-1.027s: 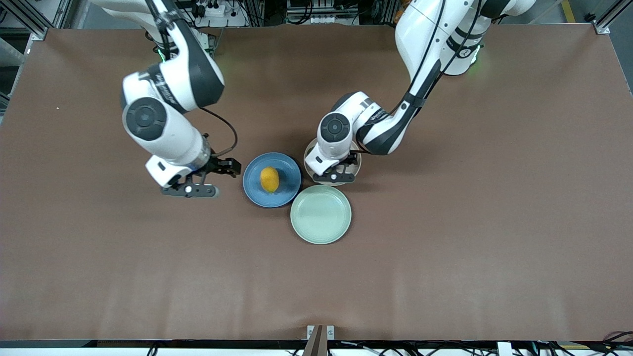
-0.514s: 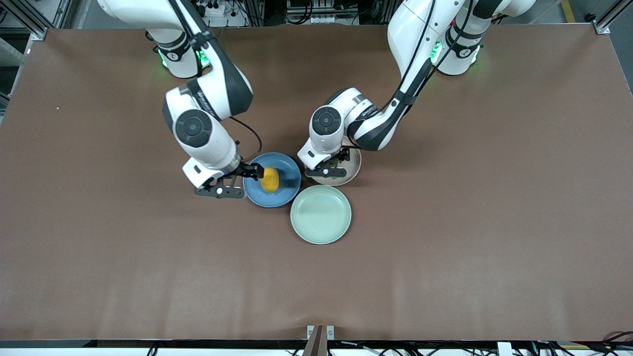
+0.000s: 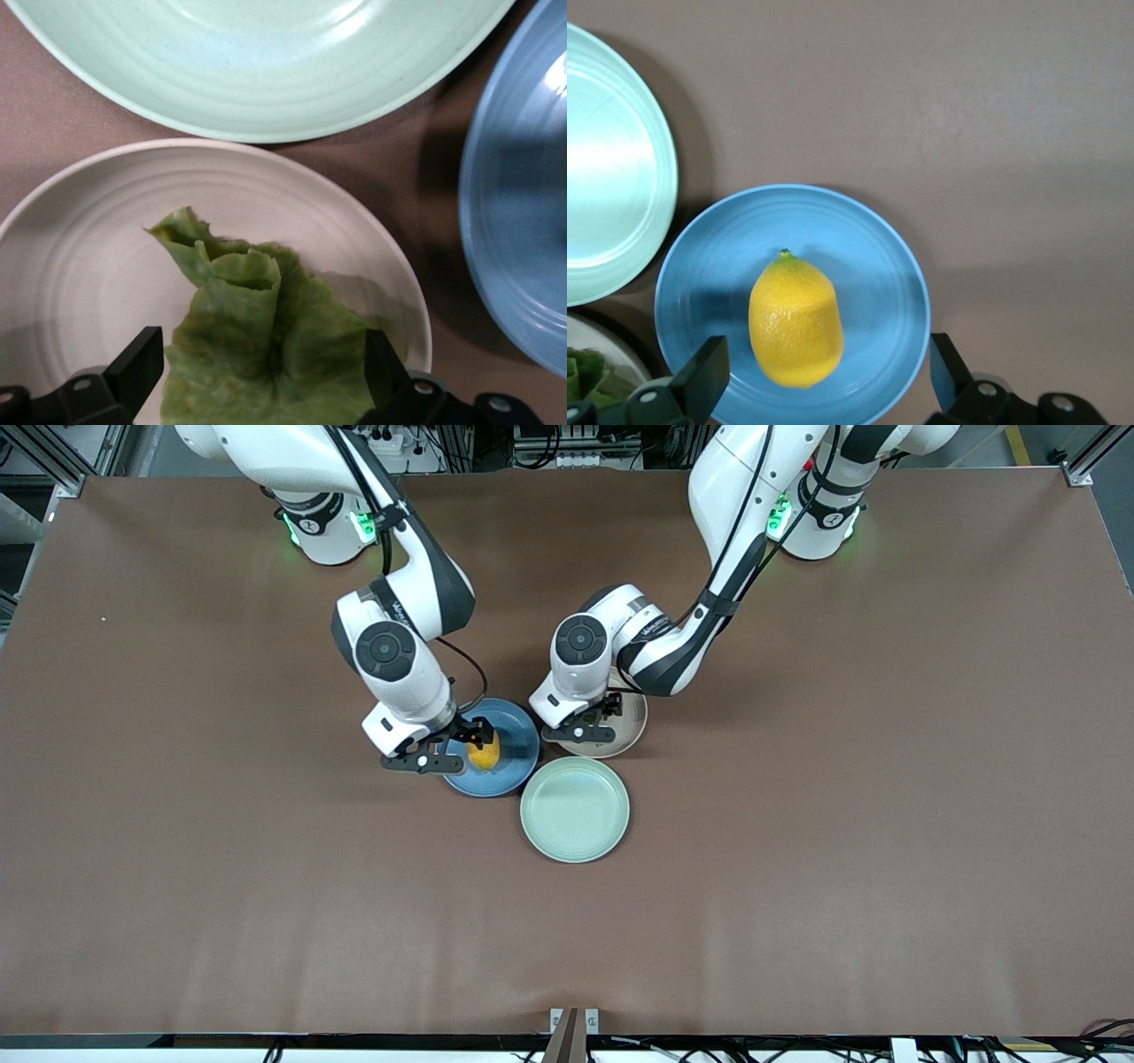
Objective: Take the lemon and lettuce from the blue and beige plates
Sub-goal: 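Lower and close the left gripper on the lettuce while the right grasps the lemon, then lift the lettuce with the left gripper and carry it off the beige plate, then release the lettuce on the table while the right gripper carries the lemon away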
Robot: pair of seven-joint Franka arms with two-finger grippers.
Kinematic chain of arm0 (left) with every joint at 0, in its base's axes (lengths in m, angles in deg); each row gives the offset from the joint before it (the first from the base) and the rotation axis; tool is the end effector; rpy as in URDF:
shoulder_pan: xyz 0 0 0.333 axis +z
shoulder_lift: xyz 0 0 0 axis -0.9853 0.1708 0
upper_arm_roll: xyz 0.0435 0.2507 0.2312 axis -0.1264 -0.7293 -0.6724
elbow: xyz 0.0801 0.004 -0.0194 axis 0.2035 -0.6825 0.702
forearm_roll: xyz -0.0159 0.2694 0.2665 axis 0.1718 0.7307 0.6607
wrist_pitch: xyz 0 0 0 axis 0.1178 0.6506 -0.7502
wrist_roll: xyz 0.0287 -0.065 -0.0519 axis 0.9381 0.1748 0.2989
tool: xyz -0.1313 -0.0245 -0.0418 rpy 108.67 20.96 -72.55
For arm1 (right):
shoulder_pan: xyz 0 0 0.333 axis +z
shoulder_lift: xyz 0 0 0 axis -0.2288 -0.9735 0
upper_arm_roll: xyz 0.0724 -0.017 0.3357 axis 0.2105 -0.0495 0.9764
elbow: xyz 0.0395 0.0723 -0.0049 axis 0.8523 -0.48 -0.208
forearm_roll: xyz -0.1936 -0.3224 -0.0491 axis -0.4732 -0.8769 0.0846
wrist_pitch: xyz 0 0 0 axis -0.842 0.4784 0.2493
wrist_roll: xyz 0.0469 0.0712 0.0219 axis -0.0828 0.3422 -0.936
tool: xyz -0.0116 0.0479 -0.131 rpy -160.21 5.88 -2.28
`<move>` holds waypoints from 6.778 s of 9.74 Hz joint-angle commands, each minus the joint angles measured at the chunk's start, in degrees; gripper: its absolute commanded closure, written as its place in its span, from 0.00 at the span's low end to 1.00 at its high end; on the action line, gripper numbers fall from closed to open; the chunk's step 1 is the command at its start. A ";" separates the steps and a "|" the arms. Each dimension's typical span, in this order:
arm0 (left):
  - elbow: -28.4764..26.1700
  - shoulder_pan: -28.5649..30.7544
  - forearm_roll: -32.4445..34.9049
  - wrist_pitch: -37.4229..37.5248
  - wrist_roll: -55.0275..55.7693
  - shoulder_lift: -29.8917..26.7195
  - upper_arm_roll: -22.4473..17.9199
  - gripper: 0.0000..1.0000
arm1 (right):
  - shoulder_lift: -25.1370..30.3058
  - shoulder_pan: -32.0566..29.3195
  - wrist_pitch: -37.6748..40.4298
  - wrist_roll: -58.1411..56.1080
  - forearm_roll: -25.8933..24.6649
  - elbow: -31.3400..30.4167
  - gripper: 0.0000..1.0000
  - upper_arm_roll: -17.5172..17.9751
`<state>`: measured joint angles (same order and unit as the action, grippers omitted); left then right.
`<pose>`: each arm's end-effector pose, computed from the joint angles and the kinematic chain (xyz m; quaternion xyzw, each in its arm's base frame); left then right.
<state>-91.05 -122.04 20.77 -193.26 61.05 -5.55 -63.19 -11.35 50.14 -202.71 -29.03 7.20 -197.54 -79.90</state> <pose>0.4505 -0.5211 0.1827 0.9981 -0.0410 -0.0455 0.0047 0.5345 0.3321 0.2834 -0.9992 0.0376 0.0066 0.0082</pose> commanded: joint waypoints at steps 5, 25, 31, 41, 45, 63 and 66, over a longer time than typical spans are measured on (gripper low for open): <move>0.92 -0.84 3.90 -0.71 1.86 1.14 -0.42 0.68 | -5.34 3.16 -7.15 4.31 0.86 -0.64 0.00 -0.36; 3.03 15.67 3.29 11.59 -10.33 -12.13 -0.59 1.00 | -11.06 5.19 -15.95 7.82 0.77 -2.92 0.35 -0.45; 3.65 24.64 3.38 12.47 -19.65 -13.01 -0.59 1.00 | -10.63 5.01 -15.33 7.48 0.77 -2.40 0.62 -0.45; 3.47 33.70 5.13 16.52 -44.08 -13.10 -0.85 0.93 | -7.90 -1.57 11.97 1.43 0.77 12.44 0.65 -0.63; 3.74 33.79 5.22 17.22 -43.67 -14.94 -0.85 0.00 | -6.94 -7.28 24.63 -7.09 0.69 20.35 0.65 -0.71; -6.04 36.69 -0.61 29.15 -39.36 -44.56 -3.67 0.00 | 5.80 -26.80 30.47 -33.64 -0.28 13.19 0.64 -0.98; 0.38 36.08 -0.23 38.03 -39.80 -44.30 -3.67 0.00 | 10.37 -29.35 21.33 -37.87 -0.90 2.90 0.63 -0.98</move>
<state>-93.86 -85.46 19.18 -158.96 21.77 -50.28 -66.72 -5.50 22.18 -178.39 -64.98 6.92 -188.33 -81.63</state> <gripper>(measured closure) 0.000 0.427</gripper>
